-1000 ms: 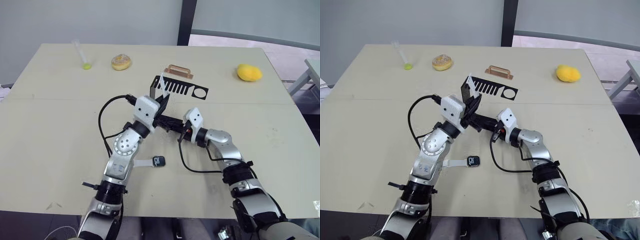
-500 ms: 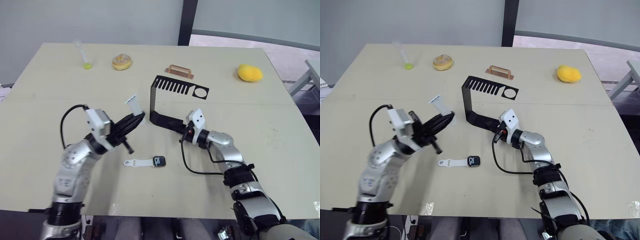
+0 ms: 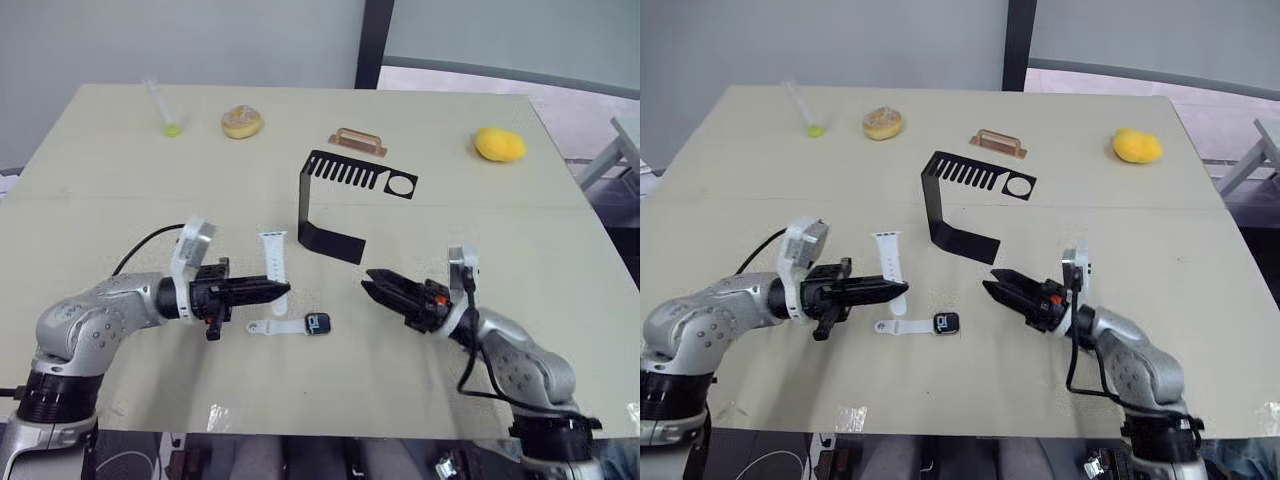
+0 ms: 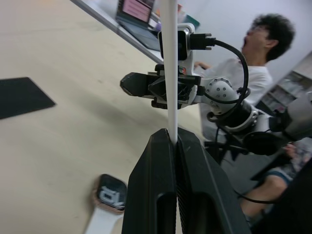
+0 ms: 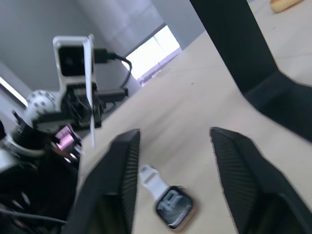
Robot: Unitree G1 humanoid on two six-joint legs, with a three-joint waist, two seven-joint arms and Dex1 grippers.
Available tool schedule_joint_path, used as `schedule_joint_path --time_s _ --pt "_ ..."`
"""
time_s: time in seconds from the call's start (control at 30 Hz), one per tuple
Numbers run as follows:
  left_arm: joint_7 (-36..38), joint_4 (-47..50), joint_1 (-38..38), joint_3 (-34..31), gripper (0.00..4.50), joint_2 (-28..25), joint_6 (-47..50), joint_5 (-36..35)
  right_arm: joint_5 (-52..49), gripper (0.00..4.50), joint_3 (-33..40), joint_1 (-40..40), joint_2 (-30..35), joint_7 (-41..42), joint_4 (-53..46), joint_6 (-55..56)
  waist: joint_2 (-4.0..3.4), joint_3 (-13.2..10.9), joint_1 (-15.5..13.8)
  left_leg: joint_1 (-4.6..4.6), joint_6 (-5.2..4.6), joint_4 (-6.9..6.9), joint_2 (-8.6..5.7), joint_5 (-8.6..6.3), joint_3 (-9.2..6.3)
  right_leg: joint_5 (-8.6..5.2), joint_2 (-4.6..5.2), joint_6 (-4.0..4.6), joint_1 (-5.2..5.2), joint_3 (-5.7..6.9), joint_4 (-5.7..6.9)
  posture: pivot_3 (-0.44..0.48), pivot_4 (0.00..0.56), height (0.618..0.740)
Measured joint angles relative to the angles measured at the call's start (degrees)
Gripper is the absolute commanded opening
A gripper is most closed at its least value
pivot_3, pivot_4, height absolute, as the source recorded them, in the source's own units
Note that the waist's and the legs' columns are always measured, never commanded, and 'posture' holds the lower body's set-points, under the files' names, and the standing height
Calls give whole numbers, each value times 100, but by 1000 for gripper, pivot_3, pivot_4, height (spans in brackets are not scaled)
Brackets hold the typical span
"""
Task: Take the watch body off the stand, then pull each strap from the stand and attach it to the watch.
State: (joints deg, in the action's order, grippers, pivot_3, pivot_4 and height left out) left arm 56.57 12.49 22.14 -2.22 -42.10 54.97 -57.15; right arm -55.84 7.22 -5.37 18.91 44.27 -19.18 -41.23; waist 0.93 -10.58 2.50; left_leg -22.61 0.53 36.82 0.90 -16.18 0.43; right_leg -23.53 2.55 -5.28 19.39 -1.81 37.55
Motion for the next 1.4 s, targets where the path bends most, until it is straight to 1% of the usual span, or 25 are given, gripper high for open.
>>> schedule_joint_path --time_s 0.03,0.07,0.13,0.17,0.2,0.27,0.43,0.6,0.63,0.7,0.8,1.07,1.13,1.17,1.23,1.27,1.4 --pt "-70 -12 118 96 0 128 186 -13 -335 4177 44 210 -95 -288 -247 -180 0 0 -9 4 0 -2 0 0 -2 0 0 0 -2 1 -2 0 150 740" --pt "-106 -24 161 153 0 204 313 -39 -521 4396 27 319 -163 -442 -360 -295 0 0 -11 3 0 -4 0 0 -1 0 -1 0 -2 -1 -5 0 150 740" --pt "-194 -92 246 275 0 428 606 -142 -814 4396 7 500 -383 -827 -511 -403 0 0 3 2 0 -4 -1 0 2 0 -1 0 0 -4 -5 0 150 740" --pt "-220 -115 254 320 0 522 691 -161 -881 4396 -4 496 -510 -962 -526 -392 0 0 20 2 0 -4 -1 0 3 0 -1 0 1 -5 -6 0 150 740" --pt "-305 -154 271 382 0 725 787 -173 -931 4396 -20 453 -724 -1174 -548 -349 0 0 31 2 1 -4 -1 1 4 0 -1 0 3 -6 -3 0 150 740" --pt "-416 -188 282 453 0 908 874 -190 -945 4396 -127 389 -820 -1309 -573 -277 0 0 40 1 3 -6 -1 2 3 0 -2 0 8 -6 -3 0 150 740" --pt "-547 -202 300 448 0 1117 1090 -207 -909 4396 -446 207 -948 -1388 -623 -223 0 0 50 0 7 -8 -1 4 3 0 -3 0 11 -6 -3 0 150 740" --pt "-573 -203 301 447 0 1210 1123 -204 -896 4396 -557 58 -954 -1397 -617 -193 0 0 41 -1 7 -7 -2 4 3 0 -2 0 9 -6 -4 0 150 740" --pt "-574 -203 303 447 0 1224 1122 -202 -896 4168 -580 -25 -961 -1396 -593 -170 0 0 41 -1 8 -7 -2 4 2 0 -2 0 10 -6 -5 0 150 740" --pt "-580 -203 303 447 0 1249 1114 -192 -898 3562 -597 -70 -961 -1375 -588 -142 0 0 40 0 8 -8 -2 4 2 0 -3 0 10 -6 -5 0 150 740" --pt "-601 -203 303 447 0 1283 1104 -183 -914 2154 -640 -69 -985 -1371 -532 -134 0 0 44 -1 8 -9 -2 4 3 0 -2 0 11 -6 -5 0 150 740" --pt "-631 -196 283 447 0 1297 1077 -162 -961 2154 -687 -76 -992 -1371 -533 -130 0 0 44 0 8 -9 -2 5 2 0 -2 0 10 -6 -5 0 150 740" --pt "-633 -190 258 447 0 1297 1069 -151 -975 1604 -685 -77 -987 -1371 -529 -130 0 0 46 -1 8 -9 -1 5 2 0 -2 0 10 -6 -6 0 150 740" --pt "-633 -185 247 447 0 1297 1057 -136 -986 1250 -684 -80 -984 -1371 -517 -130 0 0 45 0 8 -9 -1 5 2 0 -2 0 10 -6 -6 0 150 740" --pt "-634 -176 239 447 0 1297 1051 -121 -996 255 -682 -93 -982 -1371 -510 -130 0 0 44 -1 8 -10 -2 5 2 0 -2 0 10 -6 -6 0 150 740" --pt "-634 -173 239 447 0 1297 1046 -117 -1002 50 -681 -103 -985 -1371 -509 -130 0 0 44 -1 8 -10 -2 5 2 0 -2 0 10 -6 -7 0 150 740" --pt "-637 -172 236 447 0 1331 980 -87 -1059 50 -681 -107 -988 -1369 -506 -129 0 0 44 -1 8 -14 -2 5 2 0 -2 0 10 -6 -9 0 150 740"
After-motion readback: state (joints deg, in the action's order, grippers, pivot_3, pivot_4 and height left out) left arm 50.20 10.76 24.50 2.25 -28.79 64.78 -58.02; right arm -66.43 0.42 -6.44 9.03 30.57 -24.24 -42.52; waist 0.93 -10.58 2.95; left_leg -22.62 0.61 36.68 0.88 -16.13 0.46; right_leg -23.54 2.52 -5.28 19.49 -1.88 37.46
